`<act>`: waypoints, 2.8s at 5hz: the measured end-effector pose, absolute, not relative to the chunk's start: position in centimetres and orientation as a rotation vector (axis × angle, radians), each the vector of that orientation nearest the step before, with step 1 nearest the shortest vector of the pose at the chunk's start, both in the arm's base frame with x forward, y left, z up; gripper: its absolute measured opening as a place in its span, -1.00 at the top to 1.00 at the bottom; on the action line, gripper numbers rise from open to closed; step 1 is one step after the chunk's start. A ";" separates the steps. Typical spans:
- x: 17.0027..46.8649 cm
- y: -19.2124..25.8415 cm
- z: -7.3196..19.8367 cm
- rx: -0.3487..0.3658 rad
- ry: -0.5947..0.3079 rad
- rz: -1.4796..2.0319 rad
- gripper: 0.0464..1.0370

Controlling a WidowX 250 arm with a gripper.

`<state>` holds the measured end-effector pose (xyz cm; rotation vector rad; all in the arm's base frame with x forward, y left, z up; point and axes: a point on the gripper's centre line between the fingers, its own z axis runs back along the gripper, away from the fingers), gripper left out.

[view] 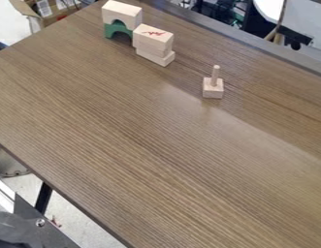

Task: Put the block with red drawing on the table

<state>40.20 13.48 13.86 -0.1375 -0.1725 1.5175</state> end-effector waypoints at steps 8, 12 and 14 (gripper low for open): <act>40.5 12.6 7.8 -0.043 -0.057 1.587 -0.92; 39.9 12.6 4.9 -0.021 0.026 1.667 -0.10; 40.0 12.3 7.2 -0.096 -0.045 1.670 -0.10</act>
